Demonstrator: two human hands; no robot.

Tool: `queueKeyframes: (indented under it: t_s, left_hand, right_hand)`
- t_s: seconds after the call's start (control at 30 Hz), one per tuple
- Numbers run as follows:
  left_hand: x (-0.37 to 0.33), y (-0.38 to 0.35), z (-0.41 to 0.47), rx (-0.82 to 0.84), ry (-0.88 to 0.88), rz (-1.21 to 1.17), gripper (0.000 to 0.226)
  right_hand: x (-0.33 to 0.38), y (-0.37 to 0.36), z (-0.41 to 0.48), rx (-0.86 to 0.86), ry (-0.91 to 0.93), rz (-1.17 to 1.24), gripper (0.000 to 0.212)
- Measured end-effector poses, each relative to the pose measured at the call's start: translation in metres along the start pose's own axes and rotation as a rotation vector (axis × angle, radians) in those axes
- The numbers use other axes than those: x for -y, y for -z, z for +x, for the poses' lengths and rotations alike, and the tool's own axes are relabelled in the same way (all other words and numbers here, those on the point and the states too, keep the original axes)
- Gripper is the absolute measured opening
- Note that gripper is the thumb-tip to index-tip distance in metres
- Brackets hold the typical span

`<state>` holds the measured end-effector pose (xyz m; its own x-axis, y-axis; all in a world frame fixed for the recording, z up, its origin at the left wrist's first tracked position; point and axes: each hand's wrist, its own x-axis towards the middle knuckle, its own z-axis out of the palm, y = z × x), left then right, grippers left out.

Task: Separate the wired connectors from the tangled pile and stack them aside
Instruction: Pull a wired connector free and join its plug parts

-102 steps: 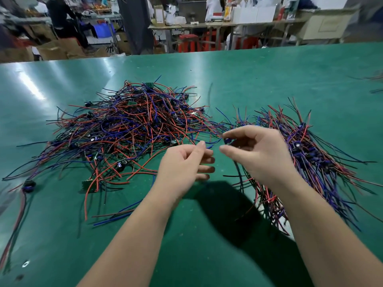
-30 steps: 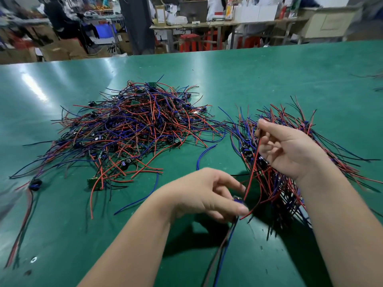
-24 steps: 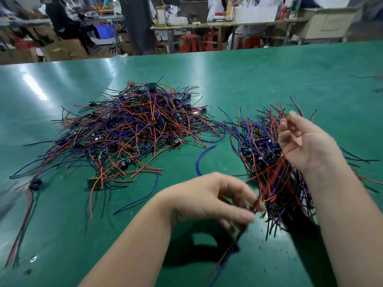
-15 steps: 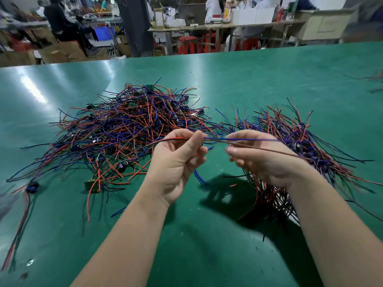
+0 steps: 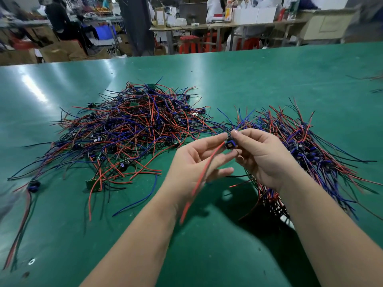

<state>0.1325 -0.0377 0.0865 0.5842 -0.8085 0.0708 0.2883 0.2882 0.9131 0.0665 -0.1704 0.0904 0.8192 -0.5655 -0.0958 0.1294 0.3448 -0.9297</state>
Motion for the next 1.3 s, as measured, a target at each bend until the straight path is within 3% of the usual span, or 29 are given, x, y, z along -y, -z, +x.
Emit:
queueKeyframes:
  t_s: [0.1, 0.23, 0.33, 0.43, 0.63, 0.73, 0.87, 0.93, 1.07, 1.17, 1.3]
  left_hand:
    - [-0.001, 0.004, 0.001, 0.014, 0.058, -0.002, 0.038]
    - [0.006, 0.002, 0.001, -0.095, 0.057, 0.046, 0.006]
    - [0.014, 0.003, 0.003, -0.155, 0.093, 0.084, 0.023]
    - [0.012, 0.005, 0.001, -0.086, 0.201, 0.130, 0.026]
    - [0.010, 0.005, -0.010, 0.313, 0.434, 0.361, 0.012]
    - [0.005, 0.007, -0.010, 0.289, 0.415, 0.384, 0.010]
    - [-0.002, 0.011, -0.004, 0.122, 0.368, 0.293, 0.007]
    - [-0.001, 0.011, -0.001, -0.027, 0.326, 0.221, 0.005]
    - [0.001, 0.012, 0.005, -0.197, 0.229, 0.153, 0.006]
    - [0.000, 0.018, 0.006, -0.184, 0.184, 0.223, 0.017]
    - [-0.007, 0.023, 0.009, -0.201, 0.220, 0.188, 0.021]
  right_hand:
    - [0.002, 0.005, 0.001, -0.001, -0.046, 0.004, 0.017]
    - [-0.001, 0.004, 0.001, 0.059, -0.107, -0.069, 0.010]
    - [-0.005, 0.001, -0.001, 0.066, -0.109, -0.142, 0.010]
    - [-0.001, 0.002, 0.000, -0.031, -0.019, -0.134, 0.011]
    - [0.016, 0.018, 0.002, -0.254, 0.085, 0.075, 0.010]
    - [0.018, 0.019, 0.004, -0.348, 0.133, 0.217, 0.018]
    - [0.021, 0.021, 0.008, -0.478, 0.159, 0.348, 0.012]
    - [0.018, 0.017, 0.006, -0.379, 0.127, 0.205, 0.014]
    - [-0.001, -0.002, -0.007, 0.033, 0.196, -0.473, 0.009]
    - [-0.013, -0.013, -0.014, 0.035, 0.415, -0.851, 0.014]
    - [-0.011, -0.015, -0.016, -0.053, 0.528, -0.879, 0.015]
